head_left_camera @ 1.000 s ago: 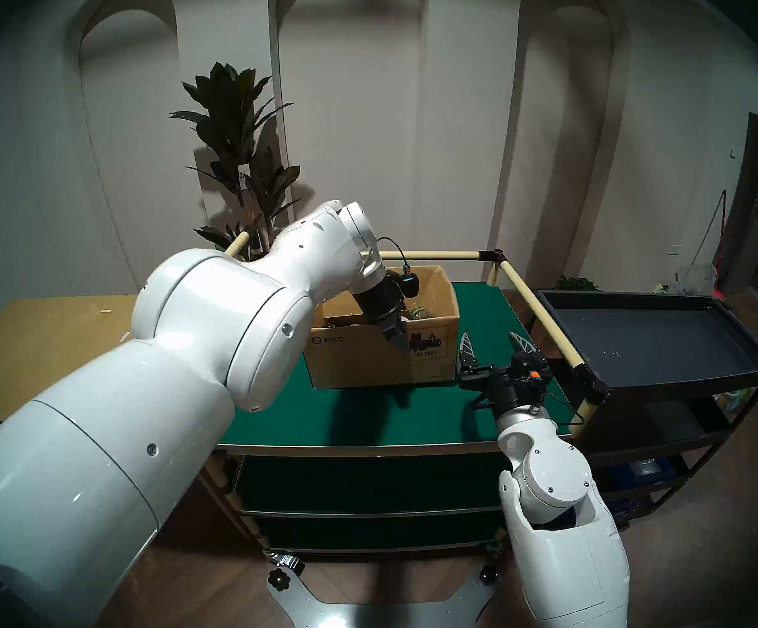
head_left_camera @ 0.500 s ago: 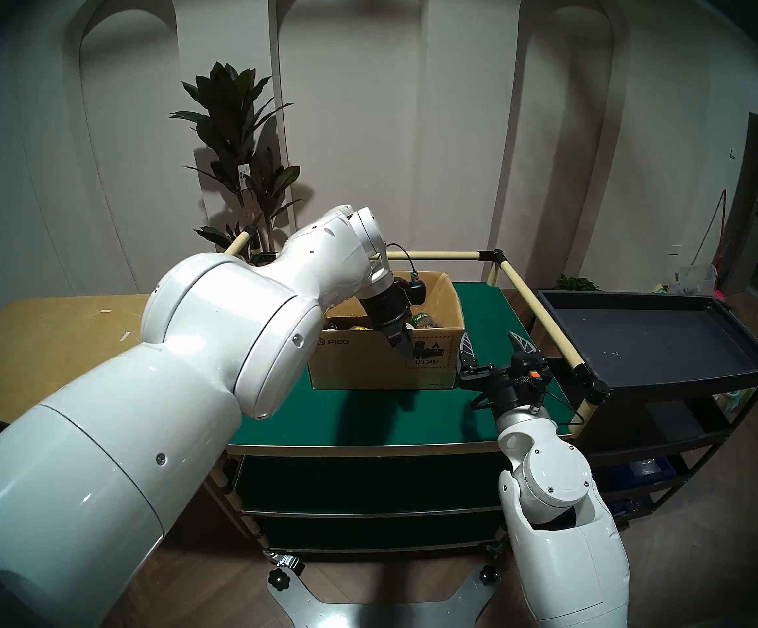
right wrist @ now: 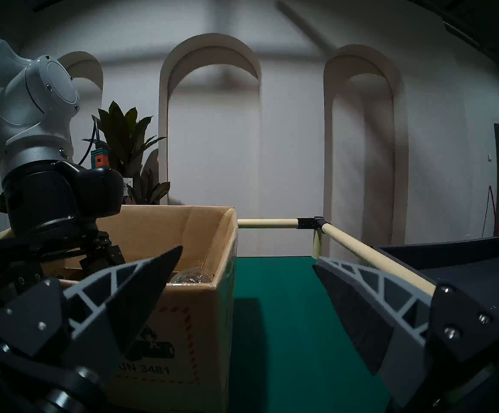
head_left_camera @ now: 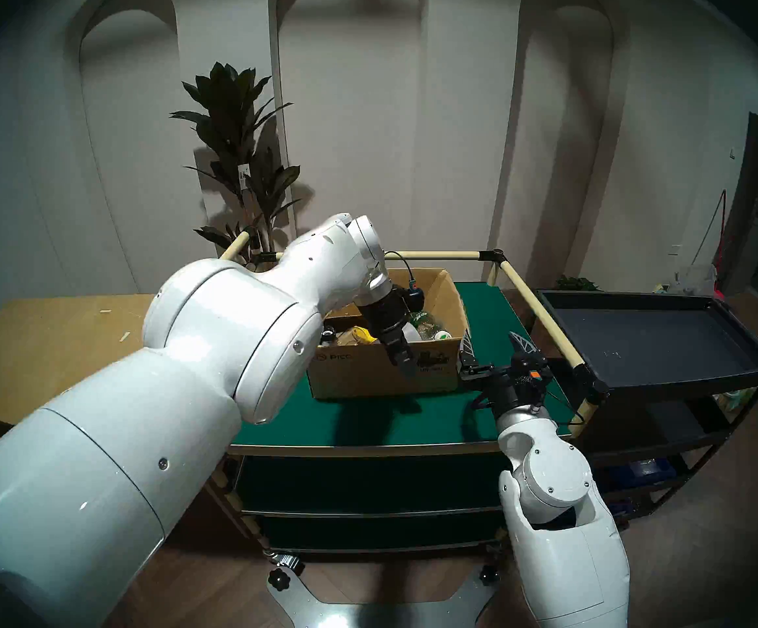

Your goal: Put the storage box onto the shelf

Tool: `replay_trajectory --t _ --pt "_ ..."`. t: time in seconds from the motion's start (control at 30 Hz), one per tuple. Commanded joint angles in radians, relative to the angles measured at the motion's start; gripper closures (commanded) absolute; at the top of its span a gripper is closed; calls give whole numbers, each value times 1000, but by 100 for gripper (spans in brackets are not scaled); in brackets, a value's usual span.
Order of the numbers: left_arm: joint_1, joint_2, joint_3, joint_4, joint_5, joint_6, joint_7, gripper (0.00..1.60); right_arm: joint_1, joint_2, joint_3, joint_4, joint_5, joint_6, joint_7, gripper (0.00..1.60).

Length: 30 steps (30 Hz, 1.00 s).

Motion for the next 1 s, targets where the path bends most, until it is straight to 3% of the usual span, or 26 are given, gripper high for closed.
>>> replay_trajectory --t 0.0,0.47,0.97 --pt "-4 15 6 8 -9 -8 1 0 4 -1 1 -27 1 -7 -1 0" --pt "-136 52 34 14 -23 -37 1 0 5 -1 1 -23 1 -7 -1 0" --pt "-222 102 19 -60 -52 -59 1 0 6 -1 1 -19 0 -6 -1 0"
